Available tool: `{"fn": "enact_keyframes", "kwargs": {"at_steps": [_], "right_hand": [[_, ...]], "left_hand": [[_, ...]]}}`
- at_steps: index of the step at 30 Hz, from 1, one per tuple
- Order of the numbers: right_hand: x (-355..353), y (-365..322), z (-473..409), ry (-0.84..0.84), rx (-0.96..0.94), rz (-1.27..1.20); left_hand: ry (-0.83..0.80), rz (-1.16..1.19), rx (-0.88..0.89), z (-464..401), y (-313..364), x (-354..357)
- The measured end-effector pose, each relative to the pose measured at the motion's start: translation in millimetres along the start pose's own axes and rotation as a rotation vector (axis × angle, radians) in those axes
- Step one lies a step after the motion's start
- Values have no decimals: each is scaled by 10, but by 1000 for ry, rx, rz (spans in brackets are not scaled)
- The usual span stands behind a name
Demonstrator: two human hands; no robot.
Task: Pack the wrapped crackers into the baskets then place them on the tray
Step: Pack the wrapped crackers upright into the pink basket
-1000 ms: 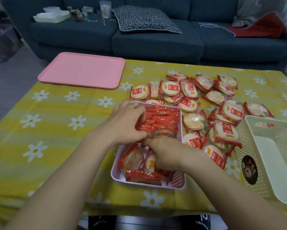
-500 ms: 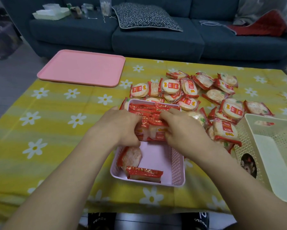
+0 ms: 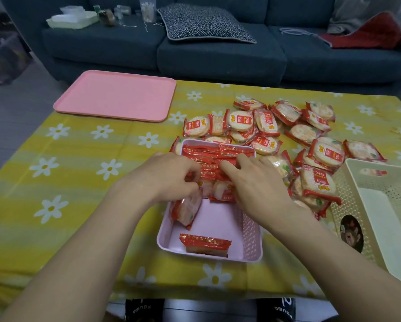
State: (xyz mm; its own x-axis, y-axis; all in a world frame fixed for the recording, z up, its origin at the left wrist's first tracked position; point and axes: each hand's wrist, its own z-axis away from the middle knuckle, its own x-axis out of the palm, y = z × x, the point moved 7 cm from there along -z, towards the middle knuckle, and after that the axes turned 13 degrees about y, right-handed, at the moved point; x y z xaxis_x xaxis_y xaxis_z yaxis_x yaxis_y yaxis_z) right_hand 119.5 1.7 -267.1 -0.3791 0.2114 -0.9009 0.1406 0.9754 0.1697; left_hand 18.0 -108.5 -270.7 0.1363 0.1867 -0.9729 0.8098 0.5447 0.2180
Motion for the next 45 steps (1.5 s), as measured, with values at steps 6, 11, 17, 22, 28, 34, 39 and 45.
{"fn": "enact_keyframes", "kwargs": {"at_steps": [6,11,17,22,28,34,39,45], "right_hand": [[-21,-53,29,62,13,-16],[-1,-200,30,10,12,-137],[42,-176,51,-101,101,-306],[-9,-350,206,-244,144,-692],[128,-546,140,-167,136,-581],[60,-347,74,-47,283,-714],[-92,-85,23,-10,508,-901],[-163,44,-37,18,811,-1389]], "left_hand": [[78,26,-46,-9,10,14],[194,29,-247,-45,-89,-37],[179,-31,-402,-56,-234,52],[164,20,-384,-88,-222,38],[121,165,-351,-56,-249,0],[85,289,-267,-38,-223,-67],[30,496,-186,7,-75,-182],[70,710,-115,-4,-54,-268]]}}
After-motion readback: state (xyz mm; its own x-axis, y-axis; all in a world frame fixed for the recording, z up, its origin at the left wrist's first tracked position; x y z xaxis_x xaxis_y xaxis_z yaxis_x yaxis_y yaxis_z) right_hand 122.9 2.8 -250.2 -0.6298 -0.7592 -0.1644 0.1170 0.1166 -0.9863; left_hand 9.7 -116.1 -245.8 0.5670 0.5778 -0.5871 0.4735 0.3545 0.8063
